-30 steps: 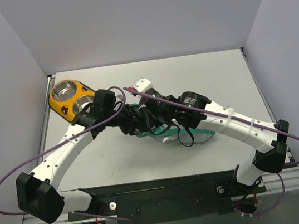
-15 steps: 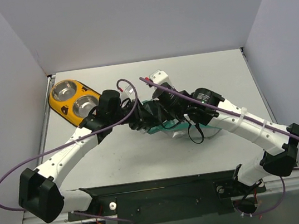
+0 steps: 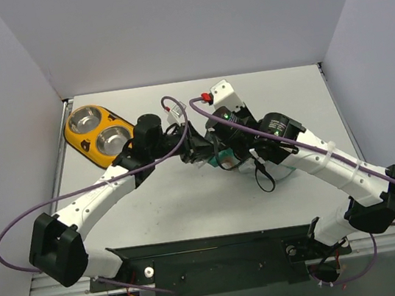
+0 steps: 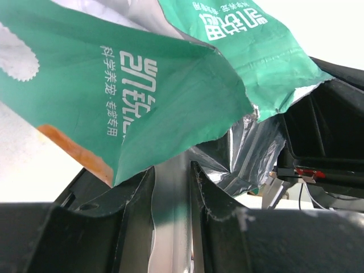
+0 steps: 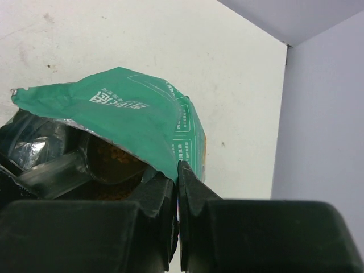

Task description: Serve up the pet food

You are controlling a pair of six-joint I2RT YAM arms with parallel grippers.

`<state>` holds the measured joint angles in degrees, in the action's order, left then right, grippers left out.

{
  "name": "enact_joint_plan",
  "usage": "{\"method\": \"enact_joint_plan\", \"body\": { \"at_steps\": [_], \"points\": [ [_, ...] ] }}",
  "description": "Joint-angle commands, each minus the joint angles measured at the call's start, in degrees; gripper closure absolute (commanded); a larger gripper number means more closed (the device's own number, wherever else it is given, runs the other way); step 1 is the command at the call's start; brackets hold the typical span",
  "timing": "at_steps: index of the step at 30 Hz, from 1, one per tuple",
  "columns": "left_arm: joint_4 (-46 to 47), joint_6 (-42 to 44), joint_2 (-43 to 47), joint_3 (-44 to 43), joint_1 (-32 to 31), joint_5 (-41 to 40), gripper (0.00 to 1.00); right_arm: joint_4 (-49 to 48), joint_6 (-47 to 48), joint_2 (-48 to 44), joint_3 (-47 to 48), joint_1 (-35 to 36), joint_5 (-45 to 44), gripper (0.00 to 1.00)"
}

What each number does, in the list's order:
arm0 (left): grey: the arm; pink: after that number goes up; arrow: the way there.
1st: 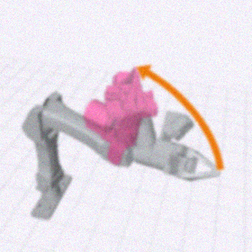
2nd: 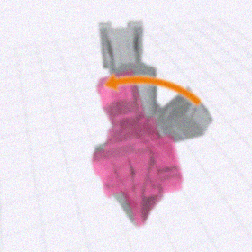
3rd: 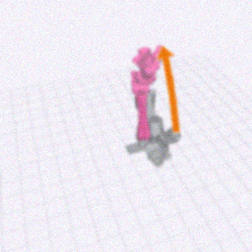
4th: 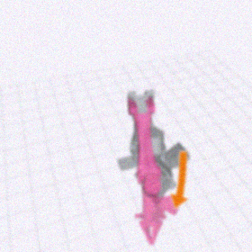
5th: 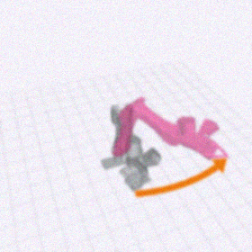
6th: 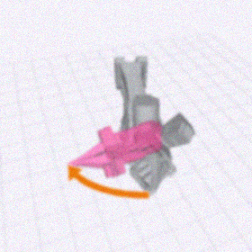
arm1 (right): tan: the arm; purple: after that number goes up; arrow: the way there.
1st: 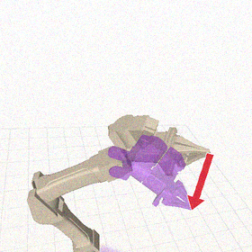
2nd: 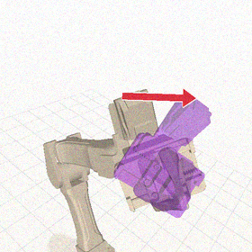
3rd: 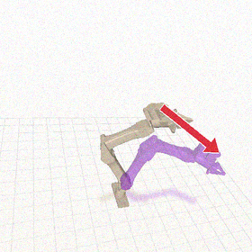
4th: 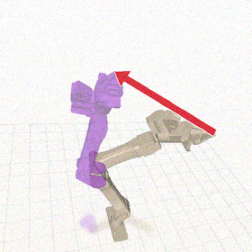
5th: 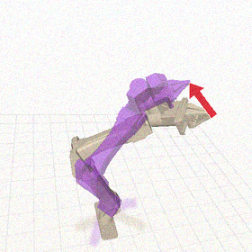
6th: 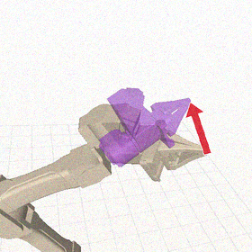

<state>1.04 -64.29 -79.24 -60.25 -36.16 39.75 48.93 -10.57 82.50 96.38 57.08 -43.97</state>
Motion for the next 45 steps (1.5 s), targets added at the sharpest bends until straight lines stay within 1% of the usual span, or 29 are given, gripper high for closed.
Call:
{"method": "enact_joint_plan", "body": {
  "at_steps": [1, 3, 5, 8, 13, 20, 23, 28, 29, 30, 31, 32, 33, 34, 38, 39, 40, 43, 45],
  "points": [
    [12.4, 0.5, -0.7, -0.2, 0.0, 2.4, 1.00, 0.8, 2.6, -1.4, 1.4, -0.9, -9.6, 1.00],
    [9.4, 3.3, 0.7, -1.1, 0.0, 1.8, 1.00, 0.5, 2.4, -2.1, 0.8, -1.4, -9.6, 1.00],
    [7.5, 3.7, 2.7, -0.7, 0.4, 0.8, 1.00, 0.3, 2.5, -3.0, 0.2, -2.3, -9.6, 1.00],
    [8.8, 1.2, 4.8, 0.9, 1.0, 0.4, 1.00, 0.3, 3.2, -4.7, -1.1, -3.5, -9.9, 1.00],
    [5.8, 1.5, 8.2, 1.2, 2.4, 0.0, 1.00, -0.4, 4.8, -7.3, -3.3, -5.9, -8.3, 1.00],
    [6.5, -1.7, 8.4, 1.4, 4.6, 4.4, 1.00, -2.4, 6.5, -9.8, -5.9, -8.1, -6.1, 1.00],
    [5.1, -2.2, 8.8, 1.2, 4.7, 4.1, 1.00, -2.9, 6.7, -10.0, -5.6, -8.7, -5.2, 1.00],
    [5.7, -4.3, 9.5, 0.8, 5.3, 4.1, 1.00, -3.0, 6.4, -10.0, -5.1, -8.7, -4.6, 1.00],
    [2.0, -4.3, 9.4, -0.5, 5.9, 3.8, 1.00, -3.0, 6.6, -10.0, -4.9, -8.7, -4.1, 1.00],
    [-6.8, -4.1, 8.8, -1.7, 6.4, 3.3, 1.00, -3.0, 6.6, -9.9, -4.7, -8.6, -3.5, 1.00],
    [-12.5, -3.7, 8.1, -5.6, 6.5, 1.9, 1.00, -3.0, 6.8, -9.9, -4.5, -8.5, -2.1, 1.00],
    [-22.6, -3.0, 7.2, -7.8, 6.5, 0.7, 1.00, -3.3, 7.0, -9.9, -4.4, -8.1, -1.3, 1.00],
    [-27.4, -2.7, 6.6, -12.3, 6.3, -1.4, 1.00, -3.7, 7.5, -9.6, -4.4, -7.8, -0.8, 1.00],
    [-33.1, -2.6, 5.6, -14.2, 5.9, -1.9, 1.00, -4.1, 7.8, -9.5, -4.6, -6.9, -0.7, 1.00],
    [-43.1, -6.0, 3.4, -20.5, 5.8, -5.2, 1.00, -4.8, 8.5, -7.7, -4.4, -6.0, -1.1, 1.00],
    [-45.2, -8.6, 2.8, -22.5, 5.8, -6.1, 1.00, -5.2, 8.4, -7.4, -4.3, -6.1, -1.1, 1.00],
    [-49.5, -9.9, 1.5, -23.5, 5.5, -7.7, 1.00, -5.4, 8.4, -7.3, -4.3, -6.1, -1.0, 1.00],
    [-51.6, -16.7, -1.8, -28.6, 2.9, -10.4, 1.00, -6.1, 8.4, -6.9, -4.2, -6.1, -0.8, 1.00],
    [-52.6, -19.5, -4.8, -31.2, 0.4, -12.0, 1.00, -6.4, 8.3, -7.0, -4.4, -6.1, -0.8, 1.00]
  ]
}}
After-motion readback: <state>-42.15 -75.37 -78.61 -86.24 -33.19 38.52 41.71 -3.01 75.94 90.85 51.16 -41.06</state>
